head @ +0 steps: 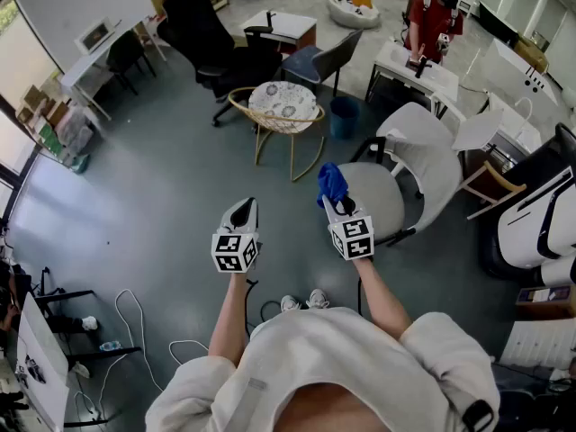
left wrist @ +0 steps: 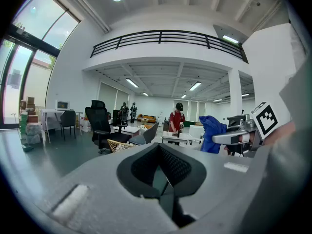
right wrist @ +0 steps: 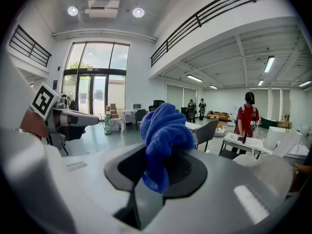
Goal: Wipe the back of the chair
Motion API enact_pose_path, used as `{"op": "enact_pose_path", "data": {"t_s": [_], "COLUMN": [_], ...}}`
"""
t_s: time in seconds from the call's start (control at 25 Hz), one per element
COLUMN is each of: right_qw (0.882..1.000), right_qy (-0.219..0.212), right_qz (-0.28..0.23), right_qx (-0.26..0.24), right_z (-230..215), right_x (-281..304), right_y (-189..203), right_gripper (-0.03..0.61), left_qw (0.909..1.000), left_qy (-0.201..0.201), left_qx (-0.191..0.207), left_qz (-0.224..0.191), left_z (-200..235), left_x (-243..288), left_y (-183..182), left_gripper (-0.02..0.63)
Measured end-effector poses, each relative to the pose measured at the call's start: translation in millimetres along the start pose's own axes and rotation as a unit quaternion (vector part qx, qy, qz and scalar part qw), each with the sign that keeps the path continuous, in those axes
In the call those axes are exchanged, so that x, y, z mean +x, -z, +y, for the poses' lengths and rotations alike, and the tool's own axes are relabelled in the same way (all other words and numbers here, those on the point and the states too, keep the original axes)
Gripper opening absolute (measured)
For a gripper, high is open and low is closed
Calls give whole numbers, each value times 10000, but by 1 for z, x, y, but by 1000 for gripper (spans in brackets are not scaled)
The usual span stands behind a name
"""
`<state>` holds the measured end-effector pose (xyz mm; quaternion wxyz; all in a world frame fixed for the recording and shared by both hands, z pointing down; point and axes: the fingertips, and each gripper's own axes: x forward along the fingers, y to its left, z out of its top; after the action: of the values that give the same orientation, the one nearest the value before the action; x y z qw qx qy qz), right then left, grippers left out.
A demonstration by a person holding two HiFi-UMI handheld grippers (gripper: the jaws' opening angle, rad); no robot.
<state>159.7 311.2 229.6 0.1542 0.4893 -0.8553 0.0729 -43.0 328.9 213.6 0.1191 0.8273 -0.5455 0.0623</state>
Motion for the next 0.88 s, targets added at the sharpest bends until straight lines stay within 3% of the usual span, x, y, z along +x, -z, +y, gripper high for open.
{"op": "enact_pose_path", "data": {"t_s": [0.88], "right_qw": [9995], "right_qy": [-298], "right_qz": [-61], "right_qx": [37], "right_z": [-28], "right_x": [0], "right_y": [11], "right_gripper": [98], "left_qw": [9997], "left_qy": [-230], "left_qx": [-41], "left_qz": [-29], "left_z": [-26], "left_x": [22], "left_y": [8], "left_gripper": [2]}}
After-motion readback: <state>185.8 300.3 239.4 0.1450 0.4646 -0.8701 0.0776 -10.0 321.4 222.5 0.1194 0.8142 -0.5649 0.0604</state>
